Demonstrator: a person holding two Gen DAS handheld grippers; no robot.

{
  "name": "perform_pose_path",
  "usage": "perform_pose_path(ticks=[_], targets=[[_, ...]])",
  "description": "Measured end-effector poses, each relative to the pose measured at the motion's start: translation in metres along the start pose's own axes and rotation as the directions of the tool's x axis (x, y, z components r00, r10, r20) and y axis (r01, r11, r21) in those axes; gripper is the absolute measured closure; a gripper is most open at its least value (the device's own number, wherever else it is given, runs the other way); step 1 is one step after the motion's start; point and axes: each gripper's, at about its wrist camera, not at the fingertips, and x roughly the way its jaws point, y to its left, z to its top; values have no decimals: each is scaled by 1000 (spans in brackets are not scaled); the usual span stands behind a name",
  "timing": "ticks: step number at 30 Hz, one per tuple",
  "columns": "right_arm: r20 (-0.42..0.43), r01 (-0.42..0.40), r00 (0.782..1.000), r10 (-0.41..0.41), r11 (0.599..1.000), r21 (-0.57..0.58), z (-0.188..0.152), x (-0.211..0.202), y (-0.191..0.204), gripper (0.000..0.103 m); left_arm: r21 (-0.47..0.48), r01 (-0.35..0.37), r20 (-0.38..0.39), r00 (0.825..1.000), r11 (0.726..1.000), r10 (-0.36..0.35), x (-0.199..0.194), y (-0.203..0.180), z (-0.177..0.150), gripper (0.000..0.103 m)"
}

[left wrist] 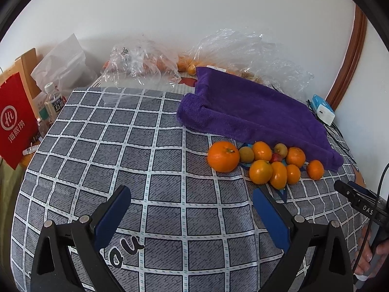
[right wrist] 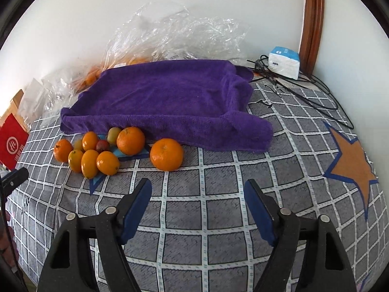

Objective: Organize fruits
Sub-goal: 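Grasp a large orange with the right gripper while the left gripper grasps another orange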

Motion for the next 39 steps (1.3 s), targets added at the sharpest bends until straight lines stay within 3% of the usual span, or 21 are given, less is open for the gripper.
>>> perform_pose_path(ticks=[12, 20, 27, 34, 37, 39], targets=[[-55, -75, 996, 72, 996, -52, 17, 55, 21, 40, 10, 0, -18, 1000, 1000, 0, 25, -5, 11, 8], [-34, -53, 998, 50, 995, -83, 25, 69, 27, 41, 46, -8, -52, 999, 999, 11, 55, -19, 21, 9], [-29, -63, 998, 60, 992, -112, 28, 70, 29, 63, 31, 45, -81, 996, 999, -42, 71, -21, 26, 21], [-35, -57, 998, 53, 993, -99, 25, 64, 28, 63, 42, 48, -85, 995, 998, -45, 81, -26, 30, 33], [-38, -56, 998, 53, 994, -89, 24, 62, 27, 63, 41, 72, -91, 994, 997, -68, 84, -28, 32, 44], [-39, -53, 998, 49, 994, -92, 24, 63, 28, 63, 40, 86, -96, 992, 995, -82, 87, -30, 33, 59]])
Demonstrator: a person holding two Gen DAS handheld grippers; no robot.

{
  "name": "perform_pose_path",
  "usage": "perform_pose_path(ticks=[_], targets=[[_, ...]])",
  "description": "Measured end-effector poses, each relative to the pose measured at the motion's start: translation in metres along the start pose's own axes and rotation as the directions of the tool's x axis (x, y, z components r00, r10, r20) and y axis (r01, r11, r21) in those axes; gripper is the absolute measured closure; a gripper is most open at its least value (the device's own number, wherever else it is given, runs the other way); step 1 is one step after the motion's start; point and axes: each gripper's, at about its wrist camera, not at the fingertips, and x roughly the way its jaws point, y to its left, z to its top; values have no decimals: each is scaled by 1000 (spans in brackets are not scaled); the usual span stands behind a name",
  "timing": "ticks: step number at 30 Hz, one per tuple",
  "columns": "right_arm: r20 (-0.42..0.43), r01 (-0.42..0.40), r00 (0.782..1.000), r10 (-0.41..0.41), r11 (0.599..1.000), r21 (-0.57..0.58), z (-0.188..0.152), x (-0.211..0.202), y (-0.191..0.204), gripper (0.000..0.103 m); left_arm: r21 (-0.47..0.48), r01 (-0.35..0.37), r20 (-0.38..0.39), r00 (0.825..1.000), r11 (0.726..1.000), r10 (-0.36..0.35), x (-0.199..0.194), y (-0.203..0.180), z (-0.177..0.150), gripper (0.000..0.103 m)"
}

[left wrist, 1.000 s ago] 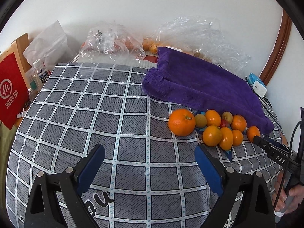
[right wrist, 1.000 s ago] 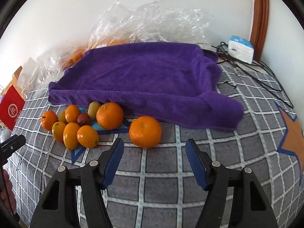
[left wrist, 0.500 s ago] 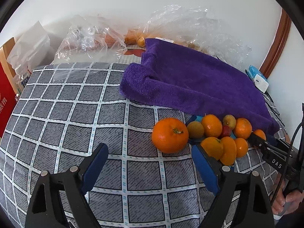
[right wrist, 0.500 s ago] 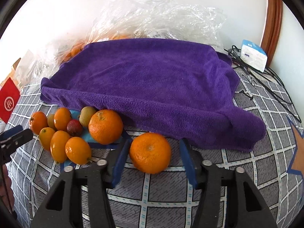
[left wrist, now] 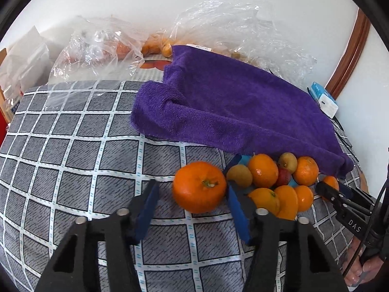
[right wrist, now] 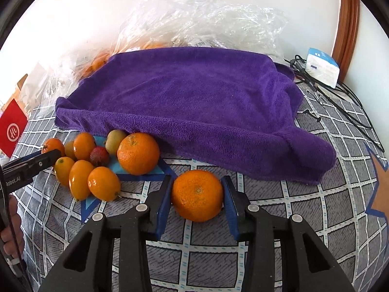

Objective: Organize fruits
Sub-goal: 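Grasp a large orange with the right gripper while the left gripper grasps another orange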

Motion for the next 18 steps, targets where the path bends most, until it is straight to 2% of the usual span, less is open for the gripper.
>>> perform_pose_path(ticks=[1, 6, 10, 18], targets=[[-1, 2, 1000, -2, 1000, -2, 0, 1, 0, 63, 0, 2, -2, 1000, 1000, -2, 1, -1, 1, 62], [8, 28, 1000, -28, 1000, -3, 2, 4, 4, 63, 1, -3, 1, 1000, 1000, 3, 4, -3, 5, 62], [0, 24, 1000, -24, 1000, 13, 5, 4, 3, 64, -11, 21, -10, 1000, 1000, -21, 4, 1, 8, 62], [10, 24, 1000, -25, 999, 42, 1, -12, 1, 64, -28, 20, -8, 1000, 999, -20, -12, 13, 4, 63]])
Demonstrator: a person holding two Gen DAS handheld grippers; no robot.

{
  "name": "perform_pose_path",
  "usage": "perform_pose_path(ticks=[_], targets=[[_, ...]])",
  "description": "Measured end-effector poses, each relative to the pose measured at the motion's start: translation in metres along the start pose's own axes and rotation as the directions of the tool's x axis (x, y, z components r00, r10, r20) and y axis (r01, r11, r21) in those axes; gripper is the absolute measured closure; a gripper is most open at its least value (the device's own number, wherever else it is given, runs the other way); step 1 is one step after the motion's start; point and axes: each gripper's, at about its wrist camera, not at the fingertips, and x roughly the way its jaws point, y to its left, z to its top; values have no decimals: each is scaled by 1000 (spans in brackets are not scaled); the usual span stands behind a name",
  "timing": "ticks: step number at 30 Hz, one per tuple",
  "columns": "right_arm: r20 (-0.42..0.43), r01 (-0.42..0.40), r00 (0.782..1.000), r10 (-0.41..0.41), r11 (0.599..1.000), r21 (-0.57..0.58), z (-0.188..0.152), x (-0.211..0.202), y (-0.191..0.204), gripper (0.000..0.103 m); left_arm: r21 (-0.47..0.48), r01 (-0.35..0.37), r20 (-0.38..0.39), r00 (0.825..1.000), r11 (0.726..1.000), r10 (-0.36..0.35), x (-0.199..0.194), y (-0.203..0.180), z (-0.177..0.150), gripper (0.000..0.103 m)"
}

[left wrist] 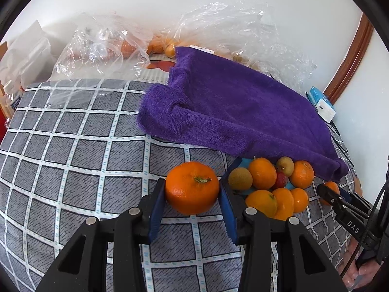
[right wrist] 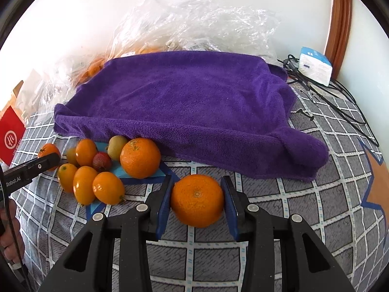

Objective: Organize fruits
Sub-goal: 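Grasp a large orange with the right gripper while the left gripper grasps another orange, then carry the held oranges over the purple towel with both grippers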

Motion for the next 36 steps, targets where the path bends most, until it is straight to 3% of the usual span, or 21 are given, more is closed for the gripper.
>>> perform_pose_path(ticks=[8, 22, 36], targets=[[31, 0, 1000, 0, 1000, 8, 0, -22, 1, 64, -38, -4, 21, 1000, 999, 5, -25, 7, -1, 63], [88, 6, 996, -6, 1000, 4, 9, -62, -6, 64, -33, -20, 73, 997, 999, 22, -68, -15, 17, 63], [131, 7, 991, -6, 1000, -6, 33, -77, -10, 64, -15, -2, 115, 993, 1000, 3, -80, -33, 41, 63]])
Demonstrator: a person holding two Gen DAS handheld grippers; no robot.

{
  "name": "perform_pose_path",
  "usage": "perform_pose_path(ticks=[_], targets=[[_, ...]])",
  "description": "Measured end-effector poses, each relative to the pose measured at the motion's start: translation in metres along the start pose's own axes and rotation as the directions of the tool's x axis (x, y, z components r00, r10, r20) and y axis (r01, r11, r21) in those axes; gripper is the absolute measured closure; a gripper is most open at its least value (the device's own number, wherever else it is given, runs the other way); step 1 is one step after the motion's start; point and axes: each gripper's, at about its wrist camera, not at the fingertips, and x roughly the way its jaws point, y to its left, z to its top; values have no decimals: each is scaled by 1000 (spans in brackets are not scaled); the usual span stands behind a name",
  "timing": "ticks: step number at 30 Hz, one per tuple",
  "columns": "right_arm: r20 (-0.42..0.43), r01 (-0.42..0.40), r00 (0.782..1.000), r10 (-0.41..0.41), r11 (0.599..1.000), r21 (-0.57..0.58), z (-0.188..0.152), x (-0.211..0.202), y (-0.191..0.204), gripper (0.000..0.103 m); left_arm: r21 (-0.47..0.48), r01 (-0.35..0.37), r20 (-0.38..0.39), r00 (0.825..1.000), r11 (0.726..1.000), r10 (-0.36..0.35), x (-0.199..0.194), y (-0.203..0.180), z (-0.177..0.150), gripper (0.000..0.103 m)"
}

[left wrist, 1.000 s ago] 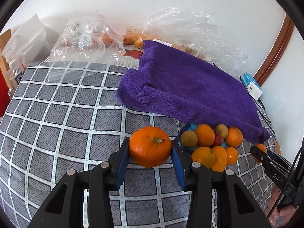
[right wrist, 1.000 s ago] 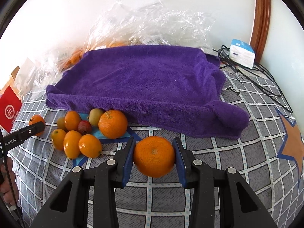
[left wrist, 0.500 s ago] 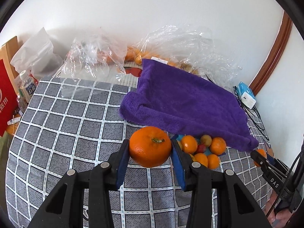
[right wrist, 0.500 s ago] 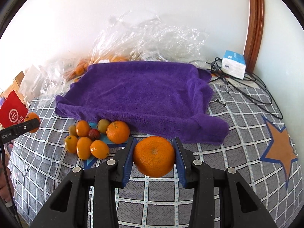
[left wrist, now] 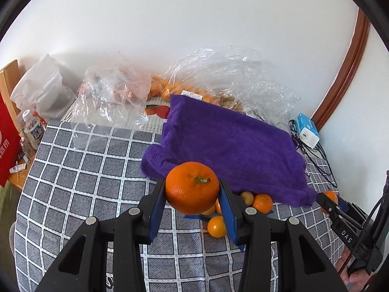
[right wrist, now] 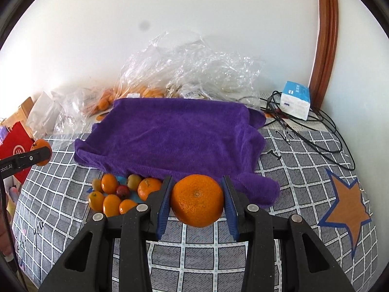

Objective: Organize fruits
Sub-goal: 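Carry the held oranges over the purple towel with both grippers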

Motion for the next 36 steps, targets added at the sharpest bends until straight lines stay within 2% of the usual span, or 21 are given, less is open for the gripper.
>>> perform_pose_path(ticks=[16, 36], targets=[[35, 3, 999, -2, 1000, -12, 34, 11, -4, 64, 19, 20, 27, 999, 1000, -21, 19, -16, 42, 63], [59, 12, 998, -13, 1000, 20, 76, 66, -17, 64, 5, 1, -14, 1000, 1000, -1, 83, -2, 80, 63]])
